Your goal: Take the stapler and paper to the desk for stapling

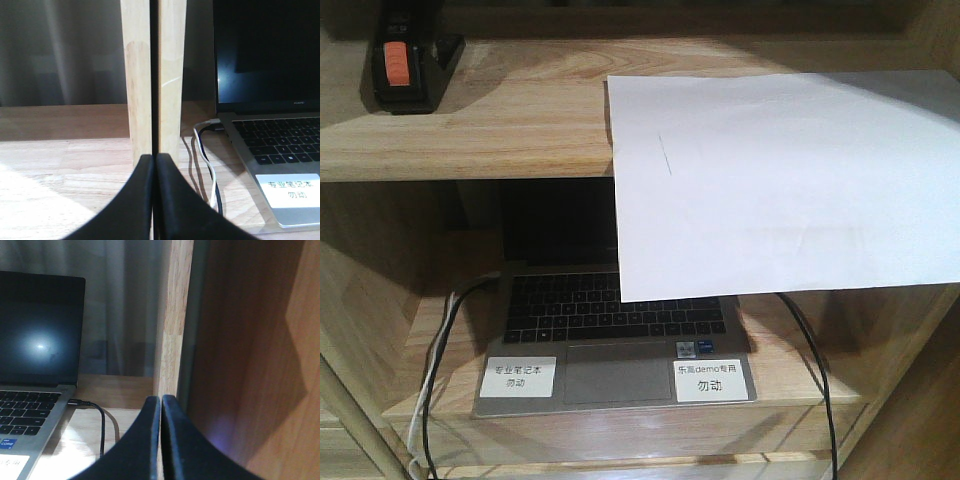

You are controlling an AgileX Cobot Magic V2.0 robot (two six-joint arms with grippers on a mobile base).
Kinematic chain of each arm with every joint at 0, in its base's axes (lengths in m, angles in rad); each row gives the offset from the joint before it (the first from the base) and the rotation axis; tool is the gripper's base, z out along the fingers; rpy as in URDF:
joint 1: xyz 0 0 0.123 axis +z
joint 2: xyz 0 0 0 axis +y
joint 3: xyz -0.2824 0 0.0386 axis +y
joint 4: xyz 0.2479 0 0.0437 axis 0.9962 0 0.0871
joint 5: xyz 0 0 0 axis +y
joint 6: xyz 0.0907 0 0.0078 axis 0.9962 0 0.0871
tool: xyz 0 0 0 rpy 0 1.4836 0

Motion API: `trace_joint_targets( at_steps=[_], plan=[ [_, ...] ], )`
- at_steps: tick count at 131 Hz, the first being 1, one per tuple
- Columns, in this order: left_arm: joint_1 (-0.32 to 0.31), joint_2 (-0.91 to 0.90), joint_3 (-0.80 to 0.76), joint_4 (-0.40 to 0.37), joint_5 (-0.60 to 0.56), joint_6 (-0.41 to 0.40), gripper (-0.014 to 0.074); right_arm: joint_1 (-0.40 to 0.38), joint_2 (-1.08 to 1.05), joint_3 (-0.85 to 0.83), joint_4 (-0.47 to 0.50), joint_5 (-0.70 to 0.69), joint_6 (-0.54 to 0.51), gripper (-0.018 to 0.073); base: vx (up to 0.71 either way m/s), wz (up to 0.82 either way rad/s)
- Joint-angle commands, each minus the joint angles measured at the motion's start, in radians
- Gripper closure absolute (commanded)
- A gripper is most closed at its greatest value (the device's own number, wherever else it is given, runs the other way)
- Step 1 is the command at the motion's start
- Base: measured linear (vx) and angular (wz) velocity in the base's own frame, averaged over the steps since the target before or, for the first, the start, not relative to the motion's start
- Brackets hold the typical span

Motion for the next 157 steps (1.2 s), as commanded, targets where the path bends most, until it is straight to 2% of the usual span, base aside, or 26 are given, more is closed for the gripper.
trace_joint_targets(
  at_steps=[1, 134, 157],
  plan=[
    [0.002, -0.015, 0.011, -0.009, -0.073, -0.006, 0.0603, -0.001, -0.01, 0.005, -0.004, -0.076, -0.008, 0.0569, 0.0, 0.0],
    [0.002, -0.015, 0.011, -0.008, -0.074, -0.002, 0.0603, -0.001, -0.01, 0.004, -0.004, -0.079, -0.008, 0.0569, 0.0, 0.0],
    [0.002, -0.015, 0.011, -0.009, -0.118, -0.002, 0.0603, -0.001, -0.01, 0.004, -0.005, -0.079, -0.008, 0.0569, 0.0, 0.0]
  ],
)
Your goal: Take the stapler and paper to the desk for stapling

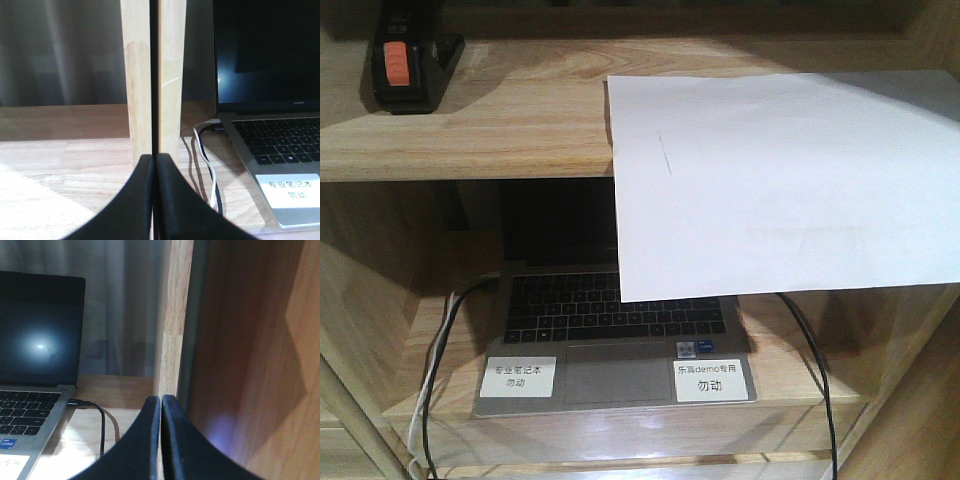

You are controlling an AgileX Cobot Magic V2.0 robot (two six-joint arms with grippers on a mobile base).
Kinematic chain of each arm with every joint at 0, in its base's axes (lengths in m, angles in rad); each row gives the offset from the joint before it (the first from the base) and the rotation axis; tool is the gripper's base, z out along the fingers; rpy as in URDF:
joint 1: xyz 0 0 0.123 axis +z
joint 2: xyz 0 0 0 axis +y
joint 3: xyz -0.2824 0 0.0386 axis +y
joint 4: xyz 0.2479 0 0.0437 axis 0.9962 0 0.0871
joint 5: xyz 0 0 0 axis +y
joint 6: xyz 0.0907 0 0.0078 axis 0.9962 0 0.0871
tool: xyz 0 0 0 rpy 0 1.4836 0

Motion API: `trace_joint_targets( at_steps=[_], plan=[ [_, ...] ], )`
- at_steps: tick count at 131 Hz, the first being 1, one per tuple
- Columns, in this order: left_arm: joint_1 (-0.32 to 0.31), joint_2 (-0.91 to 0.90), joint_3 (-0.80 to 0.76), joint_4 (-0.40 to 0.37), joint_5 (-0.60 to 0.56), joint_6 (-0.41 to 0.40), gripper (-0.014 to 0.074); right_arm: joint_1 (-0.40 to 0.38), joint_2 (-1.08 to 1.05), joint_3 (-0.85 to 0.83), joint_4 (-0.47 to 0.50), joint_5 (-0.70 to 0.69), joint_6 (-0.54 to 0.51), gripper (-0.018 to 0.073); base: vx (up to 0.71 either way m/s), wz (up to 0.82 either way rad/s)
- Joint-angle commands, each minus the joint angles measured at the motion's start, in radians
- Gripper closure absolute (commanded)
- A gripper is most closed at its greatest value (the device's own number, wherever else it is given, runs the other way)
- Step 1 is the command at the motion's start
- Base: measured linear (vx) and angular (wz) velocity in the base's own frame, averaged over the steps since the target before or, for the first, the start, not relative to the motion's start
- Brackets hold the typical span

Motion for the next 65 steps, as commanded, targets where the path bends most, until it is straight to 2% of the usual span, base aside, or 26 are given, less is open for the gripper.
trace_joint_targets(
  at_steps=[1, 19, 33, 55, 57, 65],
  plan=[
    [0.002, -0.015, 0.011, -0.009, -0.106, -0.003, 0.0603, -0.001, -0.01, 0.004, -0.005, -0.079, -0.008, 0.0569, 0.0, 0.0],
    [0.002, -0.015, 0.011, -0.009, -0.157, -0.003, 0.0603, -0.001, -0.01, 0.004, -0.005, -0.095, -0.008, 0.0569, 0.0, 0.0],
    [0.002, -0.015, 0.011, -0.009, -0.26, -0.003, 0.0603, -0.001, -0.01, 0.004, -0.005, -0.151, -0.008, 0.0569, 0.0, 0.0],
    [0.002, -0.015, 0.01, -0.009, -0.549, -0.004, 0.0603, -0.001, -0.01, 0.002, -0.004, -0.36, -0.008, 0.0569, 0.0, 0.0],
    [0.002, -0.015, 0.01, -0.009, -0.611, -0.005, 0.0603, -0.001, -0.01, 0.002, -0.002, -0.401, -0.008, 0.0569, 0.0, 0.0],
    [0.002, -0.015, 0.008, -0.019, -0.723, -0.021, 0.0603, -0.001, -0.01, -0.006, 0.009, -0.48, -0.006, 0.0569, 0.0, 0.0]
  ],
)
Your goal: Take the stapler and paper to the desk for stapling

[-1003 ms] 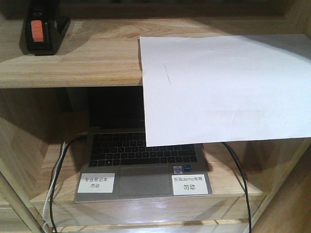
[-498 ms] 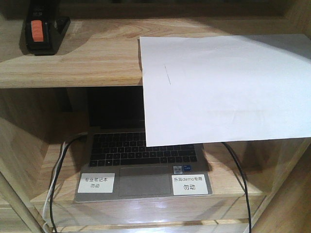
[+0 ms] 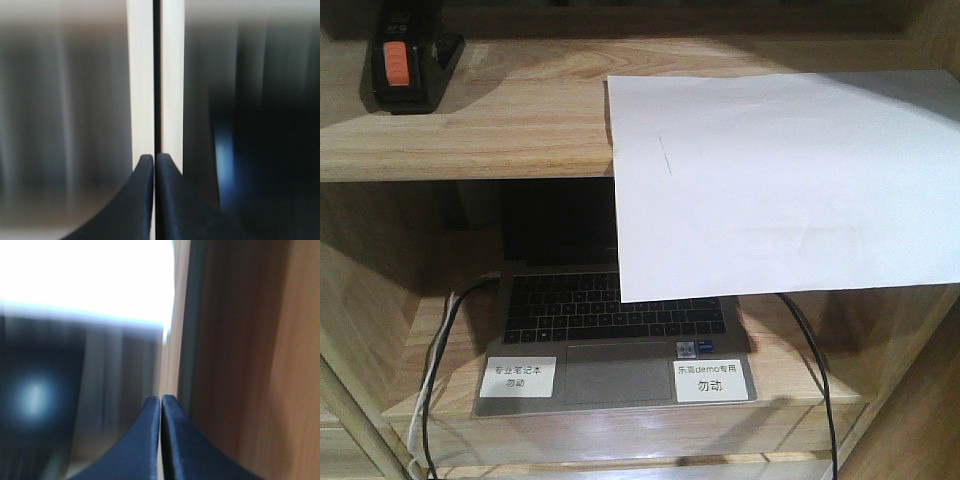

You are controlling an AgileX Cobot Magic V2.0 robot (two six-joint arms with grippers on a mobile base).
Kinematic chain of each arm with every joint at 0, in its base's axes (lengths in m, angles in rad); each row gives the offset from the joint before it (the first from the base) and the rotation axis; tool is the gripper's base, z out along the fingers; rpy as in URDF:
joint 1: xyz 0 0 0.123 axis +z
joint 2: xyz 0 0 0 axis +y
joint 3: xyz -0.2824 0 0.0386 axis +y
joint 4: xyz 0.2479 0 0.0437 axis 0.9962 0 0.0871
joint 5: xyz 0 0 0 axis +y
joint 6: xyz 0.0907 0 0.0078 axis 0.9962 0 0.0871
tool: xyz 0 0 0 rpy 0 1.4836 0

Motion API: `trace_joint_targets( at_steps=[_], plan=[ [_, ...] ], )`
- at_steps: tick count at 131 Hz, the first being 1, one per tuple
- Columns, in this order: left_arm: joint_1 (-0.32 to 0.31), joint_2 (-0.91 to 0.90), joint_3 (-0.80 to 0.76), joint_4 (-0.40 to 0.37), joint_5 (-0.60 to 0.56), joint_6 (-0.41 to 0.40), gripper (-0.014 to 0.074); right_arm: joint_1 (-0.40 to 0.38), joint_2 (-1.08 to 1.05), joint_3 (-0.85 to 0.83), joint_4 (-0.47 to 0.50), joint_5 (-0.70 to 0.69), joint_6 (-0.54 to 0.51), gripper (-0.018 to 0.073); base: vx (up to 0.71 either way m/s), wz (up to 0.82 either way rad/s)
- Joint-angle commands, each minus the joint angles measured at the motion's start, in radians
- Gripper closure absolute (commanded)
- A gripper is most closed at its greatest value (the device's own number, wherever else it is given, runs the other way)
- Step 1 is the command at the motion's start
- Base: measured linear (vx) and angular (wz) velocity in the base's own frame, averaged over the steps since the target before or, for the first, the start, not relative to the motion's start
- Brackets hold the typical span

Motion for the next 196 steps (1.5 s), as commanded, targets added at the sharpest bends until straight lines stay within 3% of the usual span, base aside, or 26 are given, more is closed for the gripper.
trace_joint_targets(
  at_steps=[1, 20, 32, 43, 59, 84, 97, 112, 135, 153, 169, 181, 196],
  plan=[
    [0.002, -0.015, 0.008, -0.018, -0.265, -0.021, 0.0603, -0.001, -0.01, -0.006, 0.007, -0.207, -0.006, 0.0569, 0.0, 0.0],
    [0.002, -0.015, -0.054, -0.153, -0.421, -0.056, 0.0603, -0.001, -0.01, -0.11, 0.085, -0.24, -0.003, 0.0569, 0.0, 0.0],
    [0.002, -0.015, -0.143, -0.217, -0.423, -0.056, 0.0603, -0.001, -0.01, -0.198, 0.125, -0.24, -0.003, 0.0568, 0.0, 0.0],
    [0.002, -0.012, -0.254, -0.218, -0.376, -0.054, 0.0603, -0.001, -0.01, -0.283, 0.133, -0.228, -0.004, 0.0568, 0.0, 0.0],
    [0.002, 0.025, -0.463, -0.217, -0.229, -0.015, 0.0603, -0.001, 0.023, -0.458, 0.133, -0.186, -0.005, 0.0568, 0.0, 0.0],
    [0.002, 0.16, -0.811, -0.196, -0.021, 0.119, 0.0603, -0.001, 0.178, -0.789, 0.131, -0.048, -0.007, 0.0566, 0.0, 0.0],
    [0.002, 0.229, -0.954, -0.191, 0.111, 0.118, 0.0603, -0.001, 0.27, -0.943, 0.131, 0.063, -0.006, 0.0566, 0.0, 0.0],
    [0.002, 0.339, -1.118, -0.191, 0.353, 0.119, 0.0597, -0.001, 0.387, -1.101, 0.131, 0.252, -0.004, 0.0566, 0.0, 0.0],
    [0.002, 0.485, -1.207, -0.191, 0.581, 0.12, 0.0559, -0.001, 0.533, -1.187, 0.132, 0.48, -0.004, 0.0562, 0.0, 0.0],
    [0.002, 0.563, -1.206, -0.191, 0.704, 0.12, 0.047, -0.001, 0.616, -1.185, 0.133, 0.598, -0.004, 0.0549, 0.0, 0.0],
    [0.002, 0.602, -1.206, -0.191, 0.781, 0.12, 0.0338, -0.001, 0.669, -1.185, 0.147, 0.696, -0.004, 0.0502, 0.0, 0.0],
    [0.002, 0.606, -1.205, -0.191, 0.823, 0.12, 0.0215, -0.001, 0.69, -1.185, 0.163, 0.739, -0.004, 0.0433, 0.0, 0.0],
    [0.002, 0.605, -1.205, -0.191, 0.85, 0.118, 0.0062, -0.001, 0.7, -1.185, 0.192, 0.751, -0.004, 0.0272, 0.0, 0.0]
  ],
)
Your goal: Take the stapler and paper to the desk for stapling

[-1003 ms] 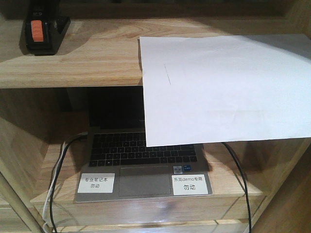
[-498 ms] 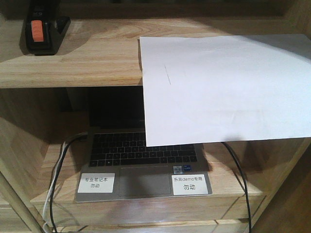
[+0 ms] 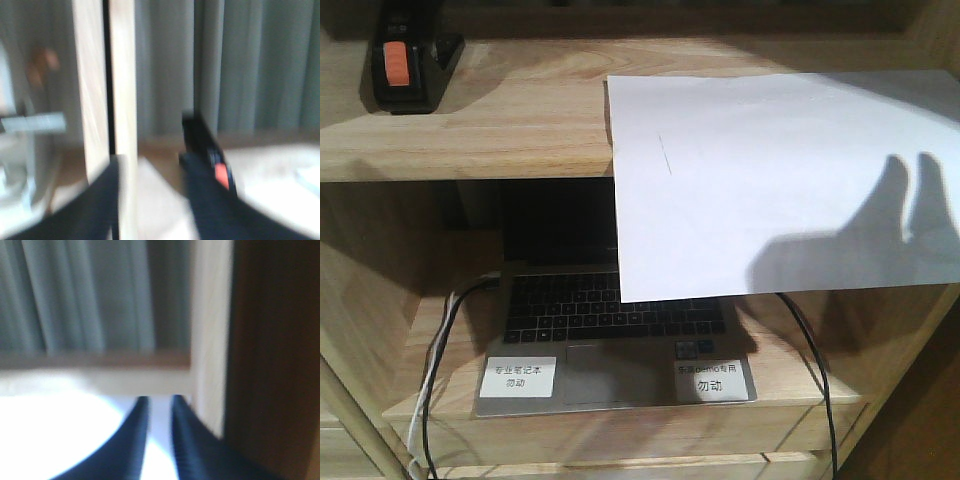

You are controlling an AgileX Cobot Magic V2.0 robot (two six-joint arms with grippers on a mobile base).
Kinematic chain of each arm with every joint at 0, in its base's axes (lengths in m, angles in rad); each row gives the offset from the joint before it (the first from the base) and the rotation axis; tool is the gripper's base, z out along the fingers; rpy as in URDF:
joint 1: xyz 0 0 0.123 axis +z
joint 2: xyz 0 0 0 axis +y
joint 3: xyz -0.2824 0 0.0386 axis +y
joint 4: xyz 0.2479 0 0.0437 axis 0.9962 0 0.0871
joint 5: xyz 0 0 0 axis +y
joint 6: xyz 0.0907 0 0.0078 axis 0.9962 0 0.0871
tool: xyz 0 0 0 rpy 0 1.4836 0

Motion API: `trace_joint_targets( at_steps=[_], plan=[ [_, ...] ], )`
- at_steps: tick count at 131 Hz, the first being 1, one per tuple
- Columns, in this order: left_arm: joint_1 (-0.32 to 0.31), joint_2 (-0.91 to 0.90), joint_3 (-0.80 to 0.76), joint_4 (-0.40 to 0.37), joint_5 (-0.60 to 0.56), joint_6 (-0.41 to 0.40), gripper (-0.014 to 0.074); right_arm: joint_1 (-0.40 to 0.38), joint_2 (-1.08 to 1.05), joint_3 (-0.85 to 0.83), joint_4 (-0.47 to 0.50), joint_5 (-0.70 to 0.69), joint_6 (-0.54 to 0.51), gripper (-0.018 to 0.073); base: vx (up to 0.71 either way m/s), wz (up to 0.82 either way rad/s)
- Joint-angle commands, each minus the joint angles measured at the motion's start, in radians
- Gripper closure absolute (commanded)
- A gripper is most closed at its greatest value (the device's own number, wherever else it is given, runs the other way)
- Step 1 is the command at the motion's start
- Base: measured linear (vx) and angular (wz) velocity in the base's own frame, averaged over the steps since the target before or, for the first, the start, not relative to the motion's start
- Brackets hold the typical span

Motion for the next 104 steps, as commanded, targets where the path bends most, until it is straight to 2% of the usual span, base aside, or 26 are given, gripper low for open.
trace_joint_targets(
  at_steps=[1, 13, 23, 29, 42, 55, 66, 88, 104],
  plan=[
    [0.002, 0.012, -0.022, -0.009, -0.045, -0.003, 0.0062, -0.001, 0.013, -0.026, 0.026, -0.061, -0.004, 0.0249, 0.0, 0.0],
    [0.002, 0.012, -0.022, -0.009, -0.03, -0.012, -0.0046, -0.001, 0.013, -0.026, 0.026, -0.064, -0.004, 0.0081, 0.0, 0.0],
    [0.002, 0.012, -0.022, -0.005, -0.02, -0.029, -0.0103, -0.001, 0.013, -0.026, 0.025, -0.064, -0.004, -0.0098, 0.0, 0.0],
    [0.002, 0.012, -0.022, -0.001, -0.013, -0.029, -0.0125, -0.001, 0.013, -0.026, 0.025, -0.064, -0.004, -0.0172, 0.0, 0.0],
    [-0.001, 0.012, -0.022, -0.001, -0.01, -0.029, -0.013, -0.001, 0.013, -0.026, 0.025, -0.064, -0.005, -0.0165, 0.0, 0.0],
    [-0.035, 0.023, -0.022, -0.014, -0.009, -0.029, -0.0122, -0.001, 0.013, -0.026, 0.024, -0.067, -0.005, -0.0155, 0.0, 0.0],
    [-0.094, 0.053, -0.022, -0.046, -0.006, -0.018, -0.012, -0.001, 0.013, -0.026, 0.024, -0.078, -0.005, -0.0137, 0.0, 0.0],
    [-0.256, 0.124, -0.022, -0.047, -0.013, 0.033, -0.0115, -0.001, 0.013, -0.026, 0.021, -0.078, -0.004, -0.0074, 0.0, 0.0],
    [-0.378, 0.174, -0.022, -0.046, -0.042, 0.034, -0.0103, -0.001, 0.013, -0.026, 0.021, -0.078, -0.004, -0.0013, 0.0, 0.0]
  ],
)
